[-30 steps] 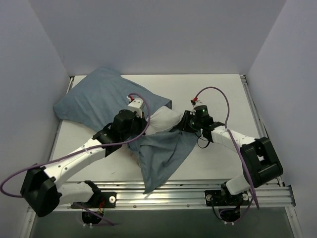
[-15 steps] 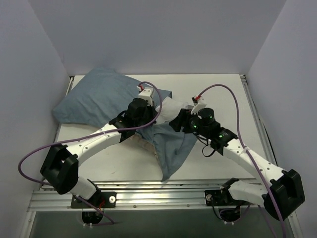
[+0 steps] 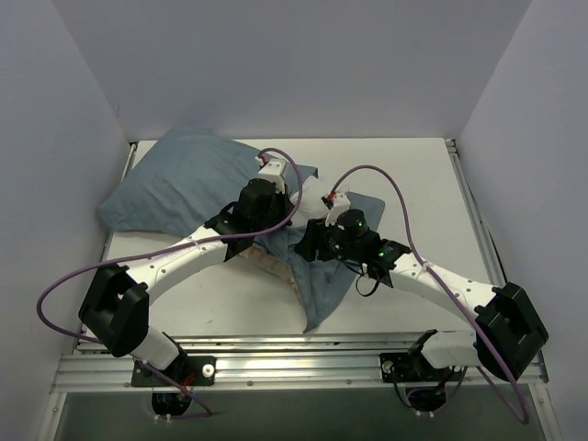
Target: Remove the pillowcase from the pillow
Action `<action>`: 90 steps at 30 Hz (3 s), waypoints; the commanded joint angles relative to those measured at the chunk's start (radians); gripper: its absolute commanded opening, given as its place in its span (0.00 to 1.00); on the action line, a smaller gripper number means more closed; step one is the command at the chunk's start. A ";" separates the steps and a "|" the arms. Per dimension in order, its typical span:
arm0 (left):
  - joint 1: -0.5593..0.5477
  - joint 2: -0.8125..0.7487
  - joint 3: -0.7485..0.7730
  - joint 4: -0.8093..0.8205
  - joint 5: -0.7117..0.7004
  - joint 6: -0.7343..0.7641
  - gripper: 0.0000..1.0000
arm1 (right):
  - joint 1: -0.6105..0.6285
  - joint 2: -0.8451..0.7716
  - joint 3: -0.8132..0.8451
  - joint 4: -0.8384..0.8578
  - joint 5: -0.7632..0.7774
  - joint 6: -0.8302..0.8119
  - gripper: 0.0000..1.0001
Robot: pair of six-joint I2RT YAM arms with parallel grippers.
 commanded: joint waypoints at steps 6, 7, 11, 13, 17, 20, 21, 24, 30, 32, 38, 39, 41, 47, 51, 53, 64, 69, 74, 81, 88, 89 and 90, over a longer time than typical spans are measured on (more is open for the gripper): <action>0.004 -0.043 0.045 0.055 -0.004 0.045 0.02 | -0.002 -0.022 0.020 -0.008 0.014 -0.125 0.56; 0.005 -0.057 0.034 0.038 -0.015 0.053 0.02 | -0.004 -0.036 0.035 -0.040 0.030 -0.130 0.56; 0.011 -0.118 -0.024 0.014 -0.054 0.081 0.02 | -0.044 -0.069 0.052 -0.087 0.099 -0.091 0.59; 0.013 -0.134 -0.049 0.018 -0.035 0.085 0.02 | -0.095 -0.076 0.054 -0.079 0.096 -0.041 0.66; 0.011 -0.134 -0.071 0.035 0.015 0.088 0.02 | -0.160 -0.061 0.065 -0.048 0.094 0.013 0.78; 0.008 -0.128 -0.075 0.044 0.048 0.087 0.02 | -0.166 -0.021 0.108 -0.027 0.108 0.033 0.85; 0.008 -0.124 -0.077 0.046 0.054 0.087 0.02 | -0.169 -0.006 0.126 -0.016 0.111 0.041 0.86; 0.007 -0.129 -0.081 0.053 0.069 0.087 0.02 | -0.180 0.062 0.137 0.057 0.119 0.079 0.92; 0.004 -0.152 -0.104 0.064 0.071 0.092 0.02 | -0.192 0.200 0.128 0.195 0.075 0.131 0.95; 0.004 -0.154 -0.110 0.073 0.084 0.092 0.02 | -0.194 0.232 0.103 0.258 0.029 0.139 0.95; 0.001 -0.160 -0.149 0.093 0.123 0.087 0.02 | -0.188 0.336 0.082 0.508 -0.217 0.108 0.93; -0.002 -0.161 -0.156 0.104 0.127 0.087 0.03 | -0.188 0.349 0.083 0.543 -0.238 0.105 0.90; -0.007 -0.170 -0.175 0.109 0.131 0.091 0.03 | -0.186 0.361 0.092 0.570 -0.298 0.094 0.85; -0.009 -0.216 -0.180 0.087 0.135 0.127 0.10 | -0.171 0.402 0.146 0.570 -0.346 0.087 0.15; -0.018 -0.285 -0.170 0.040 0.101 0.182 0.44 | -0.156 0.355 0.180 0.449 -0.283 0.038 0.00; -0.036 -0.331 -0.167 0.024 0.069 0.252 0.67 | -0.150 0.335 0.223 0.389 -0.250 0.016 0.00; -0.225 -0.338 -0.078 -0.224 -0.038 0.552 0.77 | -0.120 0.316 0.471 0.007 -0.078 -0.062 0.00; -0.236 -0.322 -0.080 -0.266 -0.113 0.608 0.75 | -0.125 0.321 0.534 -0.068 -0.067 -0.079 0.00; -0.248 -0.260 -0.068 -0.310 -0.150 0.647 0.73 | -0.128 0.326 0.562 -0.093 -0.070 -0.093 0.00; -0.256 -0.180 -0.026 -0.387 -0.176 0.641 0.73 | -0.131 0.335 0.574 -0.101 -0.071 -0.103 0.00; -0.259 -0.123 0.009 -0.440 -0.221 0.621 0.56 | -0.142 0.329 0.574 -0.104 -0.065 -0.114 0.00; -0.259 -0.120 0.014 -0.445 -0.210 0.619 0.42 | -0.145 0.329 0.574 -0.104 -0.064 -0.114 0.00; -0.263 -0.112 0.017 -0.451 -0.204 0.613 0.35 | -0.152 0.329 0.576 -0.105 -0.058 -0.114 0.00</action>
